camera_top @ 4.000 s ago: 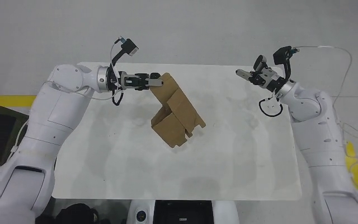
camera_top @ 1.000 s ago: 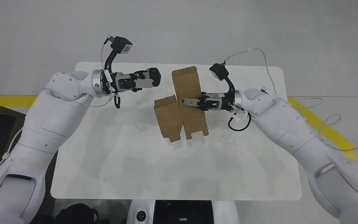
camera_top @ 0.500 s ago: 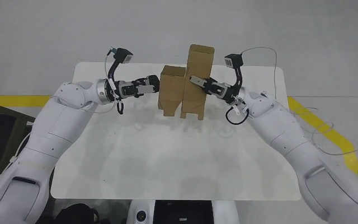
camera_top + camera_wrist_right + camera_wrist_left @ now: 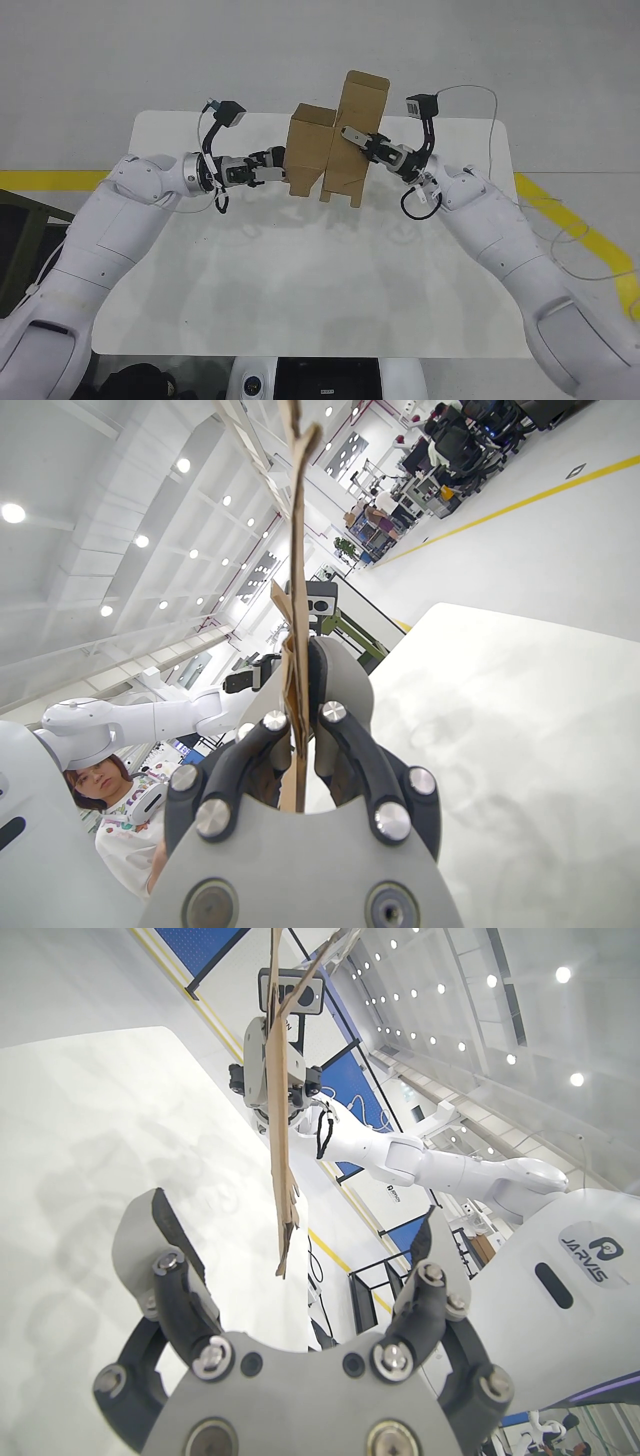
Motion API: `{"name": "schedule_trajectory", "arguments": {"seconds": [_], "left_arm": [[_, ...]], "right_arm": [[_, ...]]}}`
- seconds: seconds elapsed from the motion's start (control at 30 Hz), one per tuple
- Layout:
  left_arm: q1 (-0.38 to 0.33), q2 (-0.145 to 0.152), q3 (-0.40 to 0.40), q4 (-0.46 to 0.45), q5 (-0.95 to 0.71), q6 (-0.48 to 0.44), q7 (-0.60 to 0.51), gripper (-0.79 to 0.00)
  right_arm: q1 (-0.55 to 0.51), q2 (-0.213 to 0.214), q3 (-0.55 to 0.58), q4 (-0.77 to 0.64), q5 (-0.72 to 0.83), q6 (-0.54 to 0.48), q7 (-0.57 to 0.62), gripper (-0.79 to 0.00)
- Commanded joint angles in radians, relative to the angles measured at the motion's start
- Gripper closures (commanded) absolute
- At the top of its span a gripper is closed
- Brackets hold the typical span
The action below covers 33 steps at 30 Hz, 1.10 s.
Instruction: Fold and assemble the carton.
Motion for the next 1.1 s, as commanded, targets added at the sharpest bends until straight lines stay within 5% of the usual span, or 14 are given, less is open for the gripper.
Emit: {"name": "schedule_trajectory", "arguments": {"seconds": [0.0, 0.13, 0.27, 0.63, 0.67, 0.7, 0.73, 1.07], "left_arm": [[0.003, 0.000, 0.001, -0.004, 0.002, 0.005, -0.004, -0.391], [0.005, -0.001, 0.000, -0.009, 0.000, 0.016, -0.016, -0.274], [0.005, -0.002, -0.001, -0.011, -0.004, 0.026, -0.026, 0.000], [0.003, -0.005, -0.007, 0.003, -0.013, 0.048, -0.048, 0.000], [0.003, -0.006, -0.008, 0.004, -0.018, 0.050, -0.050, 0.000], [0.002, -0.007, -0.009, 0.006, -0.020, 0.052, -0.052, 0.000], [0.002, -0.007, -0.010, 0.007, -0.023, 0.053, -0.053, 0.000], [-0.029, -0.007, -0.033, 0.058, 0.001, 0.145, -0.120, 0.000]], "right_arm": [[-0.002, -0.004, 0.007, 0.004, 0.000, 0.000, 0.005, 0.000], [-0.007, -0.010, 0.018, 0.011, 0.003, 0.001, 0.020, 0.000], [-0.010, -0.015, 0.031, 0.014, 0.007, 0.002, 0.036, 0.000], [-0.021, -0.026, 0.066, 0.019, 0.017, 0.007, 0.077, 0.000], [-0.022, -0.027, 0.069, 0.020, 0.017, 0.010, 0.082, -0.126], [-0.022, -0.027, 0.072, 0.020, 0.018, 0.012, 0.087, -0.570], [-0.022, -0.028, 0.076, 0.021, 0.018, 0.014, 0.091, -0.785], [-0.012, 0.000, 0.139, 0.002, 0.033, 0.105, 0.278, -0.785]]}}
